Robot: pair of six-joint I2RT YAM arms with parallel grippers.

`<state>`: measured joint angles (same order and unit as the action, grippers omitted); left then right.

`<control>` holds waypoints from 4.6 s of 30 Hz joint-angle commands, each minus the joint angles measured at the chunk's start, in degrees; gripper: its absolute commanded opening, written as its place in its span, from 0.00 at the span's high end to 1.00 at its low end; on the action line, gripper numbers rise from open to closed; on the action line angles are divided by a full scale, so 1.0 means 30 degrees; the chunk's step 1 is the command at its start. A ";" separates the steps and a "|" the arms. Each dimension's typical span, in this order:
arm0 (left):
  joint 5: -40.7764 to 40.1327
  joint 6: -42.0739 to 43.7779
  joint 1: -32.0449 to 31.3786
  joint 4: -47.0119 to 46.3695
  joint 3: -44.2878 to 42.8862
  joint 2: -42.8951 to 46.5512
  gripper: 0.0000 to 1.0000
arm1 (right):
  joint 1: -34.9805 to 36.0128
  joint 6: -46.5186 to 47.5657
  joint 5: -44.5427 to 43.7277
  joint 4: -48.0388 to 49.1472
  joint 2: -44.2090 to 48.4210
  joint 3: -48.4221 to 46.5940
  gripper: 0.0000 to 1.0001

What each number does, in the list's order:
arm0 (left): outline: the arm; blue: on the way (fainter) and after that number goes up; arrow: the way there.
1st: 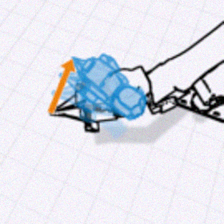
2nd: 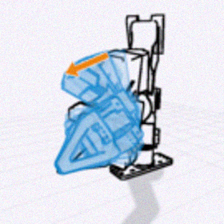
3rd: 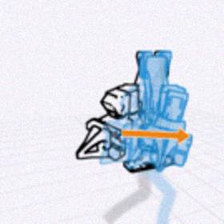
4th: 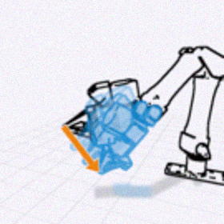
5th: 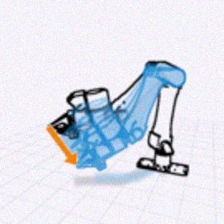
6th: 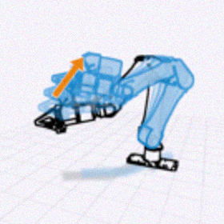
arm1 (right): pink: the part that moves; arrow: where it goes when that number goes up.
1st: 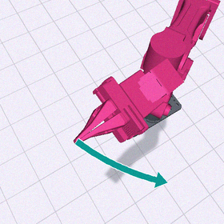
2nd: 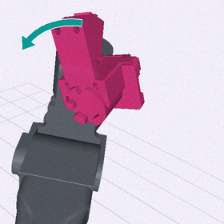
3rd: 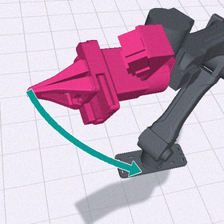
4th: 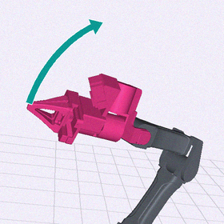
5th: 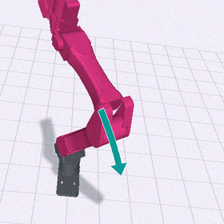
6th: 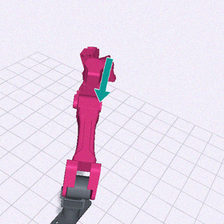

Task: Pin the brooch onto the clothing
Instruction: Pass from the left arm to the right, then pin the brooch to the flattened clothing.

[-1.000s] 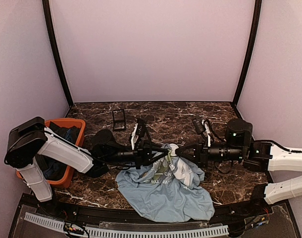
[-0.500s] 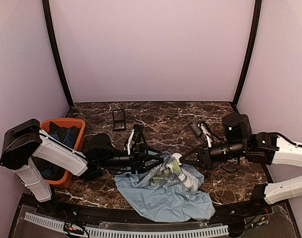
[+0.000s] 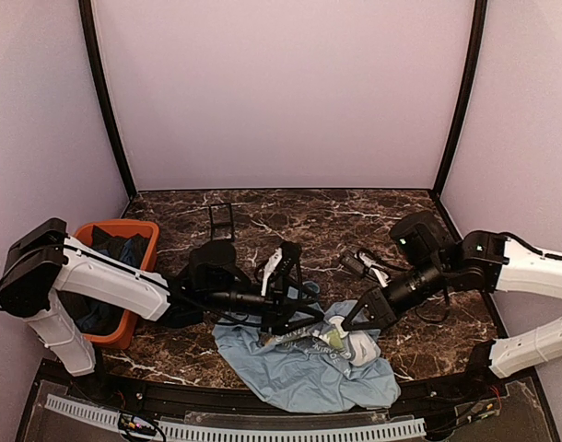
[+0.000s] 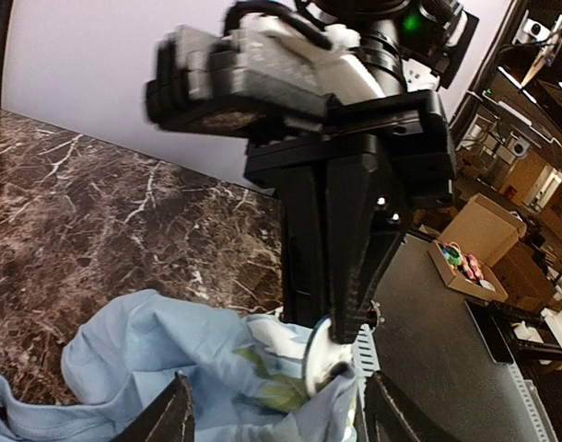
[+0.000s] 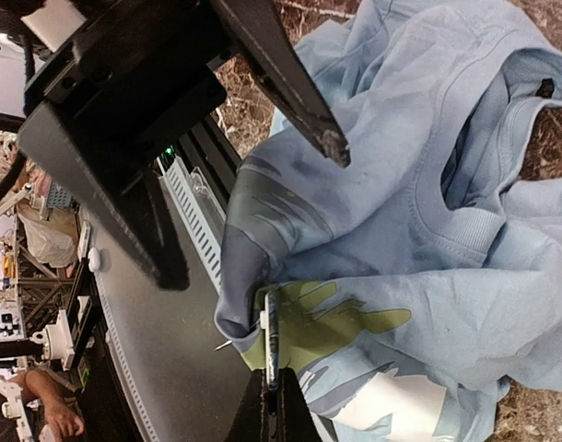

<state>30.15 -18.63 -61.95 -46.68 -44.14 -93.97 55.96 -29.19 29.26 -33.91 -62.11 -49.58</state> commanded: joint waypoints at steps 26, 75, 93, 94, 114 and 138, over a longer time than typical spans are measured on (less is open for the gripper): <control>0.4327 0.1261 -0.0912 0.1135 -0.2059 -0.2006 0.45 | -0.0103 0.1510 0.3745 -0.1851 -0.1607 -0.1463 1.00; 0.4008 -0.0086 -0.1292 -0.1659 -0.2162 -0.3143 0.52 | 0.0139 0.0814 0.5657 0.0543 -0.1667 -0.0650 1.00; 0.3152 0.0075 -0.1292 -0.1106 -0.2038 -0.3060 0.74 | 0.0211 0.0721 0.5578 0.0562 -0.1477 -0.0706 1.00; 0.3128 0.0081 -0.1292 -0.1110 -0.1999 -0.3031 0.75 | 0.0201 0.0693 0.5571 0.0576 -0.1421 -0.0678 1.00; 0.2479 -0.0036 -0.1011 0.0567 -0.1960 -0.3123 0.96 | 0.0477 0.1989 0.3982 -0.0884 -0.0909 -0.1561 1.00; 0.0591 0.0933 -0.1005 0.2941 -0.1749 -0.2390 0.78 | 0.0771 0.2435 0.2685 -0.1445 -0.0734 -0.1727 1.00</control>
<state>34.65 -16.78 -66.50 -40.16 -51.31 -101.10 57.04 -20.69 32.82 -39.07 -66.24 -52.95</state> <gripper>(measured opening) 0.193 0.009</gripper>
